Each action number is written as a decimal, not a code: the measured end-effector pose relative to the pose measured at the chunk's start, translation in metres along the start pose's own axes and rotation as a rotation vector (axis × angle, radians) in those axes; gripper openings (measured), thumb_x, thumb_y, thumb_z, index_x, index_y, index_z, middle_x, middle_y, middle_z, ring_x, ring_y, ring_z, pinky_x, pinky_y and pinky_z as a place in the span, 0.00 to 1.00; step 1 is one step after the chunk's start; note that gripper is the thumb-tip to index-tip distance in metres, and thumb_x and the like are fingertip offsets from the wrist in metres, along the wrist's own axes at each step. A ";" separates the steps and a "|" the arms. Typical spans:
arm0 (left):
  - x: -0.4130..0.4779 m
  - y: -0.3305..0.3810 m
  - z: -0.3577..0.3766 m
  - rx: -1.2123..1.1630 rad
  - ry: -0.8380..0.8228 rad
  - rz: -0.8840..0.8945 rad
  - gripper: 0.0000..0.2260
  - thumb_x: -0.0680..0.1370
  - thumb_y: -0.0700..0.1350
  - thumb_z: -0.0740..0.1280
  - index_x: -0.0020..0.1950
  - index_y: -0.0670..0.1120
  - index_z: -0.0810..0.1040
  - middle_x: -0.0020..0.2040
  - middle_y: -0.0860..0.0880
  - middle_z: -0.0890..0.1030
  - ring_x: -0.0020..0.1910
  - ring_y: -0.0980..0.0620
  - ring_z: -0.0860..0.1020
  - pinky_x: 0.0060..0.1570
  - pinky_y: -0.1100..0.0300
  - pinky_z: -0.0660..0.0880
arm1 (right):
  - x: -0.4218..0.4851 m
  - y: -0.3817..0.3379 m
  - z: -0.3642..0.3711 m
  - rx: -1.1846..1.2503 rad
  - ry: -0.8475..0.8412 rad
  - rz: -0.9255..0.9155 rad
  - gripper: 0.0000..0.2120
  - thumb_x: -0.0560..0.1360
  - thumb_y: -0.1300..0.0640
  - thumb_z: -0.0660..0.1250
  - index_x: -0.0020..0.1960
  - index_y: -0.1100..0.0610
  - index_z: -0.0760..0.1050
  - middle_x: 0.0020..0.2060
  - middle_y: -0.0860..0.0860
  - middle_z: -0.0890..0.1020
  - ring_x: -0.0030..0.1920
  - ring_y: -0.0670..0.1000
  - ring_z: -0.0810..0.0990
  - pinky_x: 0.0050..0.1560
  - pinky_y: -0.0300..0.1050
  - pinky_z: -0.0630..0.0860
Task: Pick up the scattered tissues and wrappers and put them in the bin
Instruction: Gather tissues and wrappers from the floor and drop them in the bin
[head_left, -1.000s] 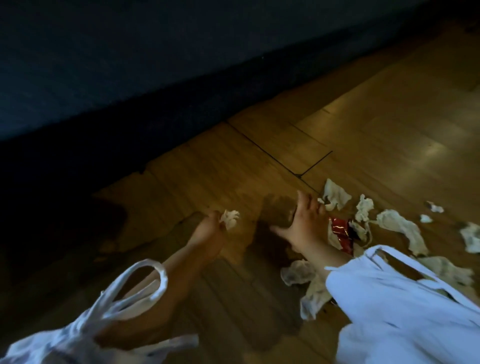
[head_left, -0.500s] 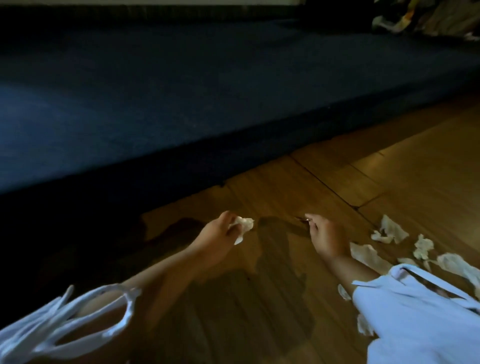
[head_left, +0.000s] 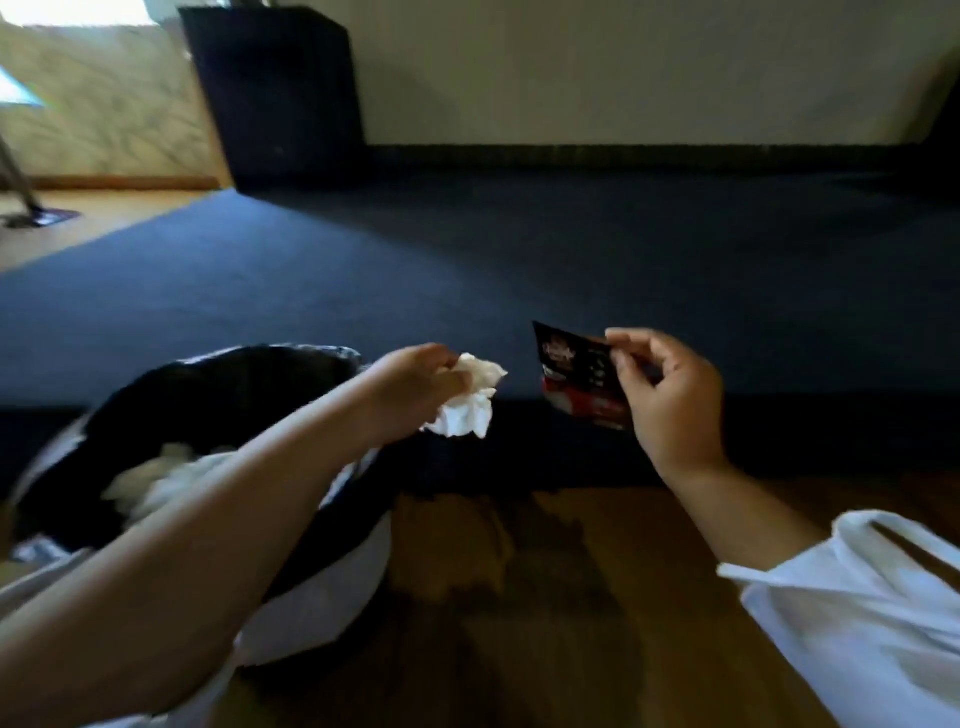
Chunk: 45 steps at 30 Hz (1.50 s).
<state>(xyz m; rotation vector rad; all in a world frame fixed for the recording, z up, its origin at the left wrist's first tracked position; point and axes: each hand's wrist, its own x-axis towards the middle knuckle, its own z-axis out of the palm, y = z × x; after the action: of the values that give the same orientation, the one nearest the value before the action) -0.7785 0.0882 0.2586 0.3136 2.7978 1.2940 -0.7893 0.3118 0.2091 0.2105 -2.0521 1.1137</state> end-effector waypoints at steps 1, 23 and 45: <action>-0.003 -0.006 -0.021 0.024 0.048 -0.019 0.11 0.70 0.51 0.64 0.38 0.44 0.73 0.30 0.48 0.70 0.29 0.49 0.68 0.30 0.59 0.62 | 0.009 -0.019 0.018 0.047 0.024 -0.037 0.08 0.74 0.64 0.65 0.51 0.57 0.80 0.46 0.46 0.81 0.47 0.42 0.79 0.49 0.26 0.72; -0.033 -0.143 -0.051 0.438 0.435 -0.435 0.24 0.80 0.53 0.50 0.74 0.46 0.61 0.75 0.42 0.59 0.75 0.45 0.55 0.74 0.52 0.52 | -0.062 -0.070 0.183 0.183 -0.731 -0.126 0.19 0.73 0.49 0.57 0.56 0.56 0.78 0.59 0.51 0.80 0.69 0.50 0.68 0.66 0.38 0.51; -0.090 -0.097 0.001 0.720 0.388 -0.689 0.31 0.74 0.58 0.35 0.76 0.53 0.45 0.77 0.56 0.40 0.69 0.59 0.28 0.70 0.51 0.31 | -0.053 -0.068 0.179 0.015 -1.046 -0.252 0.30 0.74 0.44 0.42 0.72 0.52 0.62 0.75 0.49 0.56 0.76 0.49 0.43 0.73 0.48 0.34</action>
<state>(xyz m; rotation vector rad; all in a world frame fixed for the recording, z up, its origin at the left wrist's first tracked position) -0.7067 0.0102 0.1805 -0.9032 3.0981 0.1985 -0.8199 0.1220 0.1593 1.2341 -2.7720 0.9336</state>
